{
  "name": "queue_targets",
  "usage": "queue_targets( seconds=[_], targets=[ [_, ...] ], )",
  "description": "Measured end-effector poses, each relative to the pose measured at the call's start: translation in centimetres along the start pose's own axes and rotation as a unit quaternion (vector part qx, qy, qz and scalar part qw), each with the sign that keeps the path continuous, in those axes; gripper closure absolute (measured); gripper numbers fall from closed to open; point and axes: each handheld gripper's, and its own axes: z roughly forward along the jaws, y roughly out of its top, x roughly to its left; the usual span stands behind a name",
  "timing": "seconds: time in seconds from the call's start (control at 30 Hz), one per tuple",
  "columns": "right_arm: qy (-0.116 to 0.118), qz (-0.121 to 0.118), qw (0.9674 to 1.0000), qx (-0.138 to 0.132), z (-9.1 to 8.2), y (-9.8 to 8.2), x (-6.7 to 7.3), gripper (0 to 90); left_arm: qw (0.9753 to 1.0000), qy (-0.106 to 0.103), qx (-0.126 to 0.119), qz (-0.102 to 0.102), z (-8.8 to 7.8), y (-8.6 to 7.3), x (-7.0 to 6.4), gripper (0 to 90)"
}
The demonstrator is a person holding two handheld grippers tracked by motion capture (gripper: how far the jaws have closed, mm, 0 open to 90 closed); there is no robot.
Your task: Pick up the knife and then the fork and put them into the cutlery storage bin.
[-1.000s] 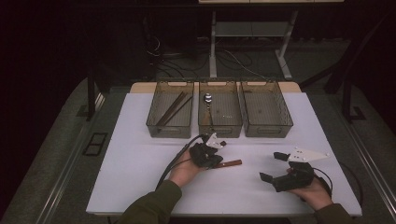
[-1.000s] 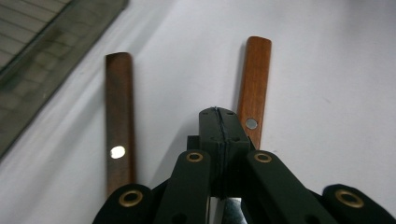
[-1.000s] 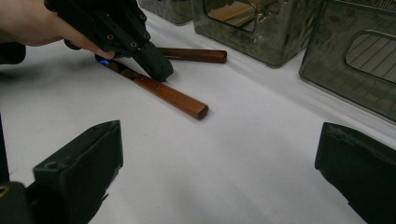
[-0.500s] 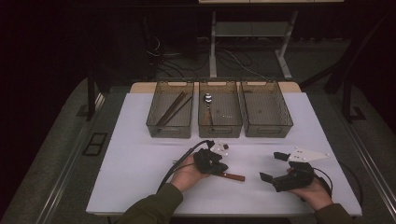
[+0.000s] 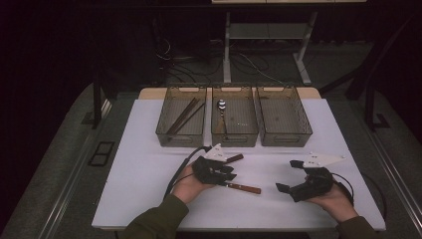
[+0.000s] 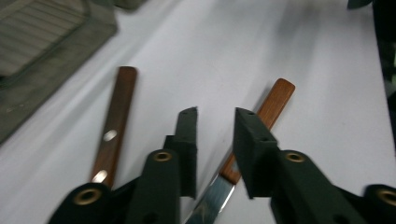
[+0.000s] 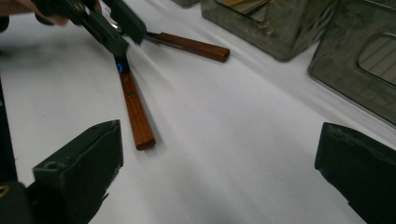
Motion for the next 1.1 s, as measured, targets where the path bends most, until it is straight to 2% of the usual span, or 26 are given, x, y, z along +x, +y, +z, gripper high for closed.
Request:
queue_targets(
  seconds=[0.13, 0.3, 0.43, 0.7, 0.93, 1.0, 1.03, 1.1],
  targets=[
    [0.005, -0.016, 0.9995, 0.028, 0.7, 0.9, 0.2, 1.2, 0.9996, 0.014, -0.023, -0.012, -2.0, -1.1, 0.1, 58.0],
    [0.025, -0.037, 0.9973, 0.059, 1.8, 1.9, 0.5, 1.2, 0.9982, 0.035, -0.041, -0.026, -3.9, -2.5, 0.1, 46.4],
    [0.038, -0.057, 0.9940, 0.086, 2.9, 2.8, 1.0, 1.2, 0.9968, 0.049, -0.053, -0.034, -5.2, -4.0, 0.2, 37.7],
    [0.040, -0.088, 0.9867, 0.131, 4.8, 4.9, 2.0, 1.5, 0.9941, 0.068, -0.070, -0.048, -7.3, -7.1, 0.2, 20.2],
    [0.049, -0.118, 0.9744, 0.185, 6.9, 6.3, 2.7, 7.7, 0.9900, 0.091, -0.083, -0.069, -8.7, -8.6, 0.3, 8.1],
    [0.053, -0.134, 0.9687, 0.202, 7.6, 6.8, 2.9, 14.2, 0.9887, 0.099, -0.087, -0.072, -8.9, -8.8, 0.3, 4.8],
    [0.056, -0.137, 0.9667, 0.208, 7.9, 7.0, 3.2, 14.7, 0.9884, 0.101, -0.086, -0.073, -8.9, -8.8, 0.4, 3.0],
    [0.065, -0.150, 0.9609, 0.224, 8.8, 7.5, 3.6, 19.8, 0.9885, 0.104, -0.083, -0.071, -8.9, -8.9, 0.5, 1.0]
  ],
)
